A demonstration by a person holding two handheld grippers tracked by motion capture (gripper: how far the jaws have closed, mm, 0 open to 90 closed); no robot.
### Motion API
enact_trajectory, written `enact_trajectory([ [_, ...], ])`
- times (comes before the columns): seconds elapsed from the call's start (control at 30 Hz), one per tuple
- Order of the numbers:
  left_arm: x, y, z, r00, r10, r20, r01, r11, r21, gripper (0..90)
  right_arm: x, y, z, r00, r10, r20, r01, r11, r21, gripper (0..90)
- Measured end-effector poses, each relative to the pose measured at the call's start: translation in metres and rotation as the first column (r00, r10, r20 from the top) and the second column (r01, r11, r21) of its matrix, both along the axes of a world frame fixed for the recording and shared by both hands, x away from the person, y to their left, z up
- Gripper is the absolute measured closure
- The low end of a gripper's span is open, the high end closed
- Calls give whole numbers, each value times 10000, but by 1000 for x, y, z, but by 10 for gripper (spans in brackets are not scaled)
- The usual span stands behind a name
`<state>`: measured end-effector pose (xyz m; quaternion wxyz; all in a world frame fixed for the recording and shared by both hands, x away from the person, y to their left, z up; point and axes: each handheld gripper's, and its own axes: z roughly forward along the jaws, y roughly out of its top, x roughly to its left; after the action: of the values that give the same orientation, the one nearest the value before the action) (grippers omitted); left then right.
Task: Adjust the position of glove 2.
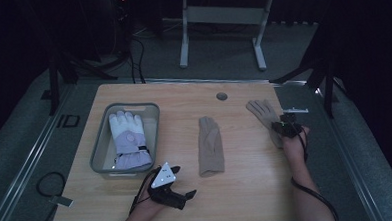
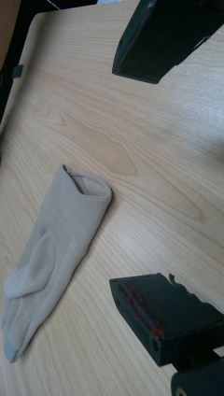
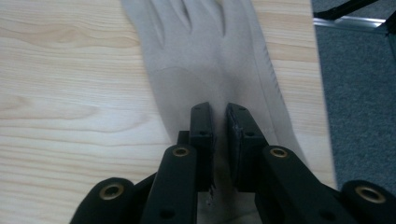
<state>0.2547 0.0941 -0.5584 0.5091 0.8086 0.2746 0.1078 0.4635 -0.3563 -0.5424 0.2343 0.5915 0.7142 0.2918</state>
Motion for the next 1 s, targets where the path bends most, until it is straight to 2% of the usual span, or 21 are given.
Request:
enact_trajectory([
  [0.03, 0, 0, 1, 10000, 14, 22, -14, 10000, -13, 16, -4, 5, 4, 9999, -145, -28, 146, 9992, 363, 819],
  [0.07, 0, 0, 1, 10000, 14, 22, -14, 10000, -13, 15, -4, 5, 4, 9999, -145, -28, 146, 9992, 363, 819],
  [0.17, 0, 1, 2, 10000, 39, 28, -39, 10000, -21, 16, -21, 17, 15, 9996, -258, 141, 243, 9953, 936, 820],
  [0.33, -1, 0, 2, 10000, 51, 42, -51, 9999, -108, 16, -43, 29, 27, 9979, -430, 481, 369, 9920, 1210, 821],
  [0.37, -1, 0, 3, 10000, 38, 68, -37, 10000, -91, 16, -54, 36, 32, 9956, -562, 755, 486, 9939, 987, 821],
  [0.43, -1, 1, 3, 10000, 22, 66, -22, 9999, -105, 16, -66, 42, 35, 9943, -643, 853, 551, 9928, 1065, 821],
  [0.47, -1, 1, 3, 10000, 22, 66, -22, 9999, -105, 16, -66, 42, 35, 9943, -643, 853, 551, 9928, 1065, 821],
  [0.5, -1, 1, 3, 10000, 20, 61, -19, 9999, -102, 16, -80, 48, 34, 9928, -847, 849, 748, 9907, 1136, 821],
  [0.53, -1, 1, 3, 10000, 20, 61, -19, 9999, -102, 16, -80, 48, 34, 9928, -847, 849, 748, 9907, 1136, 821],
  [0.57, -1, 1, 3, 10000, 12, 76, -11, 9999, -116, 16, -92, 53, 30, 9938, -878, 684, 783, 9884, 1301, 819],
  [0.67, -1, 1, 4, 10000, 14, 91, -13, 9999, -115, 16, -99, 58, 25, 9952, -846, 495, 779, 9891, 1251, 817],
  [0.7, -2, 1, 4, 9999, 15, 111, -14, 9999, -101, 16, -104, 61, 17, 9949, -922, 416, 865, 9886, 1229, 816],
  [0.8, -2, 1, 4, 9999, 1, 119, 0, 9999, -116, 16, -106, 62, 9, 9963, -838, 206, 804, 9882, 1300, 815],
  [0.83, -2, 1, 4, 9999, 1, 130, 0, 10000, -98, 16, -105, 63, 2, 9974, -725, 57, 714, 9910, 1133, 804],
  [0.87, -2, 1, 4, 9999, 1, 130, 0, 10000, -98, 16, -105, 63, 2, 9974, -725, 57, 714, 9910, 1133, 804],
  [0.9, -2, 1, 4, 9999, -10, 106, 12, 9999, -119, 16, -104, 64, -4, 9984, -550, -148, 563, 9921, 1121, 764],
  [1.0, -1, 0, 3, 9999, 7, 103, -6, 10000, -87, 16, -104, 64, -6, 9989, -461, -129, 473, 9920, 1170, 740],
])
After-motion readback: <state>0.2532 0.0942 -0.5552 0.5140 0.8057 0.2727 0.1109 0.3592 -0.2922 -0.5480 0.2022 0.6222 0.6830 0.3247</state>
